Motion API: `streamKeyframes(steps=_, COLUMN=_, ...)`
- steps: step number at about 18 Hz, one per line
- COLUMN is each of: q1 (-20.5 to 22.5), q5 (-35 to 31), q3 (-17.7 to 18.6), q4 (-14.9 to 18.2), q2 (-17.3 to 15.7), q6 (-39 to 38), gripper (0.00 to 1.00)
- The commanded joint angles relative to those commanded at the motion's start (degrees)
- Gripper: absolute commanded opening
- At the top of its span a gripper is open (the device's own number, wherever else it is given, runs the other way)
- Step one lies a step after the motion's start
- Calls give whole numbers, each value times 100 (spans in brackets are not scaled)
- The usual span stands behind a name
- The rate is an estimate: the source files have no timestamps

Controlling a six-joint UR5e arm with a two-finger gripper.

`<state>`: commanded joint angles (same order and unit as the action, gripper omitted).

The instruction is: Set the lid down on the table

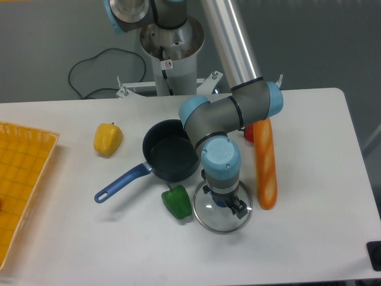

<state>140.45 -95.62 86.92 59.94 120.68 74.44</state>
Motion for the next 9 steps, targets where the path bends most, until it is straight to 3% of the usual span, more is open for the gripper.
streamKeyframes(steps=9, q1=0, q5=18, q3=17, q4=9, q2=-176, q6=26, gripper=100)
